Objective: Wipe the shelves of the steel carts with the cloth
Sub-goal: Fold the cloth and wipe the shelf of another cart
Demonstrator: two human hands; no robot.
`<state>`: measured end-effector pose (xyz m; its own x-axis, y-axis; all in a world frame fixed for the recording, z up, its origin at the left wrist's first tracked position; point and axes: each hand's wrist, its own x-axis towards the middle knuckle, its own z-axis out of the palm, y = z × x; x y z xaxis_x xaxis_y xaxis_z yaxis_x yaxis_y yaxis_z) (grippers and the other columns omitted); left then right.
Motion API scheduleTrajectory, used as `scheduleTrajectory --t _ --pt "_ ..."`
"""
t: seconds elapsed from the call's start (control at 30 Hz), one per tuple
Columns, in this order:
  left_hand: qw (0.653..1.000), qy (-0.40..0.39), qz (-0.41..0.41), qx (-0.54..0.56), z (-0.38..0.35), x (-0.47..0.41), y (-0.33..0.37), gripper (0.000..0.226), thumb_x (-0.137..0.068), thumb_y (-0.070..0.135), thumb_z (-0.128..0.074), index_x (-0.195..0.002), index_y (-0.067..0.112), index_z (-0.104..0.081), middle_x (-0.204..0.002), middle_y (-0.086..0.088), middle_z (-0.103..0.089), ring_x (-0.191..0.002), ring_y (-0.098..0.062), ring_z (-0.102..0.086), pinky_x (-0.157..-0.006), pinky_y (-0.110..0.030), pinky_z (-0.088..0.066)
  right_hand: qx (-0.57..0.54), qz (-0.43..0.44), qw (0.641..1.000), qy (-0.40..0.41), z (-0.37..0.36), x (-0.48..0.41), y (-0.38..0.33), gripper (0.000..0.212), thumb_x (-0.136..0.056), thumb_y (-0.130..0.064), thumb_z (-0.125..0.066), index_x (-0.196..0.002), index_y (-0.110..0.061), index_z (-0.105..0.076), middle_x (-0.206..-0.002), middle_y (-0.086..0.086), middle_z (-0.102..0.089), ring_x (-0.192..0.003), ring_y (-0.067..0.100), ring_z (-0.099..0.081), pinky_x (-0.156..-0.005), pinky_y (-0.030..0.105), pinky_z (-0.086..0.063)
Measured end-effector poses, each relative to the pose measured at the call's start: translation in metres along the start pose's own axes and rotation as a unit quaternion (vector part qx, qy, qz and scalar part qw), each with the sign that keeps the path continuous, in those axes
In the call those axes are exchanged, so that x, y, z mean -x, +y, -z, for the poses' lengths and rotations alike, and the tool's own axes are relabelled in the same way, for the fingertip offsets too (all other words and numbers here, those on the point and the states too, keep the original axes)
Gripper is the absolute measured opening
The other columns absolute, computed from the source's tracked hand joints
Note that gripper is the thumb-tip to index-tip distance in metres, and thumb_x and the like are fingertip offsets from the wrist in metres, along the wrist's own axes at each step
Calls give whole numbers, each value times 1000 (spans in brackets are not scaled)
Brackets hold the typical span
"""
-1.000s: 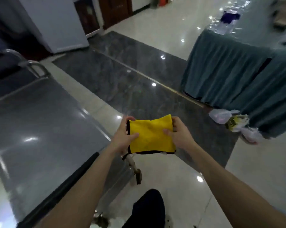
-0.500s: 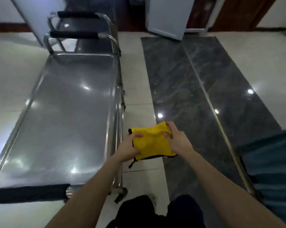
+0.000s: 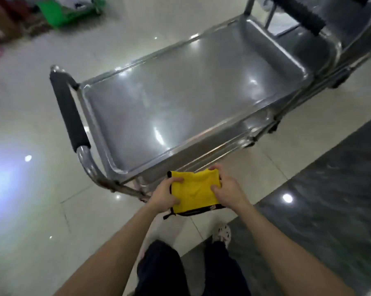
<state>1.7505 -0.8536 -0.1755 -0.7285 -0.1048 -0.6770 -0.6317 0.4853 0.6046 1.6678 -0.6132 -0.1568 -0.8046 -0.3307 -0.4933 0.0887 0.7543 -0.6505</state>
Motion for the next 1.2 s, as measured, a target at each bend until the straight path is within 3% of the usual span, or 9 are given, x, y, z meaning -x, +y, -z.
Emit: scheduleTrajectory --t 0.1,0.27,0.37,0.5,0.6,0.8,0.93,1.1,1.2 --pt "996 58 42 43 -21 9 -18 81 -82 4 -86 -149 38 -56 -154 -4 -42 -139 -34 -48 -107 -47 -53 21 40 998 -41 -10 -18 13 40 -101 -14 -61 -132 -40 -58 -91 -4 -56 -87 26 -60 -73 34 -47" --pt "977 135 79 146 -34 15 -51 84 -81 -4 -87 -152 29 -56 -152 -10 -50 -136 -36 -54 -107 -54 -56 17 88 993 -70 -41 -35 21 37 -104 -14 -61 -133 -37 -66 -106 -3 -60 -88 20 -58 -74 29 -43" --pt "968 169 78 166 -40 16 -67 84 -81 -4 -86 -151 30 -56 -155 -10 -48 -137 -37 -54 -104 -52 -57 22 108 991 -71 -55 -35 20 41 -105 -14 -61 -138 -38 -63 -114 -4 -60 -96 22 -62 -77 34 -50" --pt "961 217 62 157 -58 15 -95 86 -83 0 -82 -156 33 -50 -160 -6 -42 -141 -34 -48 -103 -47 -56 83 146 980 -104 -78 -31 24 67 -95 -16 -76 -154 -32 -48 -154 4 -51 -129 31 -58 -105 46 -53" --pt "956 234 42 169 -70 7 -120 88 -84 1 -79 -159 34 -45 -161 -4 -40 -142 -33 -48 -108 -52 -54 140 168 968 -125 -101 -41 35 83 -93 -14 -76 -162 -29 -33 -166 6 -34 -128 40 -59 -103 50 -53" --pt "953 258 44 156 -74 -50 -160 88 -88 3 -75 -163 33 -40 -166 -4 -37 -148 -33 -43 -103 -37 -47 180 198 954 -138 -149 -99 52 74 -98 -13 -67 -162 -24 -31 -165 12 -29 -129 46 -57 -101 54 -53" --pt "938 298 10 174 -49 -110 -175 84 -92 7 -74 -163 36 -39 -166 -1 -38 -147 -31 -45 -115 -50 -50 197 252 945 -72 -170 -168 44 74 -95 -14 -66 -163 -18 -35 -160 16 -33 -120 48 -59 -94 48 -52" --pt "918 351 -81 165 -25 -168 -197 77 -99 1 -72 -165 23 -39 -162 0 -39 -131 -24 -62 -101 -35 -61 381 289 878 25 -208 -249 52 60 -106 -54 -52 -152 -16 -49 -173 23 -19 -155 48 -26 -120 60 -35" --pt "826 534 -155 92 -57 -163 -223 38 -99 18 -75 -132 34 -65 -128 14 -65 -93 -4 -72 -76 -15 -60 354 371 846 144 -242 -268 51 64 -107 -62 -41 -142 -14 -64 -171 27 -29 -161 48 -19 -124 73 -20"
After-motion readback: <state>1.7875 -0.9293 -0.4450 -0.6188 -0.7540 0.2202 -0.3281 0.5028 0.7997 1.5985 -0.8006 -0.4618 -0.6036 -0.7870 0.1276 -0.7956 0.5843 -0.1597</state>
